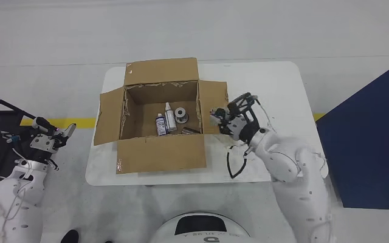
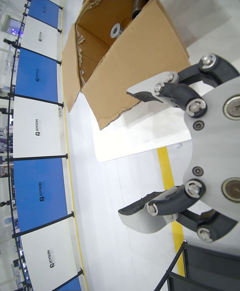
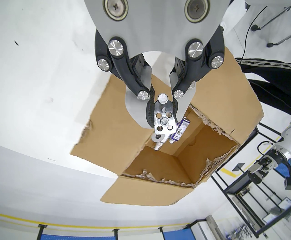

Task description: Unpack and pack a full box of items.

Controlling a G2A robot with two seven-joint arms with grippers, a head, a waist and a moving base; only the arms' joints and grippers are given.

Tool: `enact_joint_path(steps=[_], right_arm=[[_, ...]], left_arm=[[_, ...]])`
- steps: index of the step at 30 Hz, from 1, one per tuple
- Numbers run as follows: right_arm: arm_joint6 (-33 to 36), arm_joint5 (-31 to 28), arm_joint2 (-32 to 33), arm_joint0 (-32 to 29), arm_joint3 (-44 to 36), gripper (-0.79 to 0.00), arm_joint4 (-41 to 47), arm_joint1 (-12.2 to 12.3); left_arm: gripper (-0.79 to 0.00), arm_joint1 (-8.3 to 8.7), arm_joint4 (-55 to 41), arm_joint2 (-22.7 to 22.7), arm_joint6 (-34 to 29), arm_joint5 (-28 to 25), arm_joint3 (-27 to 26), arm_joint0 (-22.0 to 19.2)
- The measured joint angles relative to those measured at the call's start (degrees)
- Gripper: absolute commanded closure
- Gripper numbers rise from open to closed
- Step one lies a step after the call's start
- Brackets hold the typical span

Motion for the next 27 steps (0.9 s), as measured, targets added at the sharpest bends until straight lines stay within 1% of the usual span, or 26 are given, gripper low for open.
enact_joint_path(steps=[5,8,9,11,13,14,15,18,22,25,27], right_arm=[[3.53,9.76,-13.88,11.19,8.64,0.0,-8.38,-1.94],[4.58,13.73,-20.62,16.53,14.42,0.0,-10.77,-3.31],[4.78,14.72,-22.34,17.83,16.01,-0.012,-11.27,-3.71],[5.24,16.34,-25.72,20.35,19.28,-0.114,-12.08,-4.58],[5.42,17.62,-28.03,22.13,21.61,-0.32,-12.99,-5.25],[5.42,18.51,-29.3,23.03,22.83,-0.619,-13.56,-5.66],[5.38,19.14,-30.1,23.54,23.56,-0.785,-13.94,-5.94],[4.6,21.28,-31.42,24.18,24.55,-0.785,-14.93,-6.54],[2.67,22.46,-30.2,22.35,22.68,-0.785,-16.02,-6.34],[0.16,21.63,-27.29,18.89,18.88,-0.785,-16.91,-5.41],[-2.81,20.56,-23.96,15.18,14.95,-0.785,-17.43,-4.43]], left_arm=[[-0.785,0.0,0.0,0.0,0.0,0.0,0.0,0.0],[-0.785,0.0,0.0,0.0,0.0,0.0,0.0,0.0],[-0.785,0.0,0.0,0.0,0.0,0.0,0.0,0.0],[-0.785,0.0,0.0,0.0,0.0,0.0,0.0,0.0],[-0.785,0.0,0.0,0.0,0.0,0.0,0.0,0.0],[-0.785,0.0,0.0,0.0,0.0,0.0,0.0,0.0],[-0.785,0.0,0.0,0.0,0.0,0.0,0.0,0.0],[-0.785,0.0,0.0,0.0,0.0,0.0,0.0,0.0],[-0.785,0.0,0.0,0.0,0.0,0.0,0.0,0.0],[-0.785,0.0,0.0,0.0,0.0,0.0,0.0,0.0],[-0.785,0.0,0.0,0.0,0.0,0.0,0.0,0.0]])
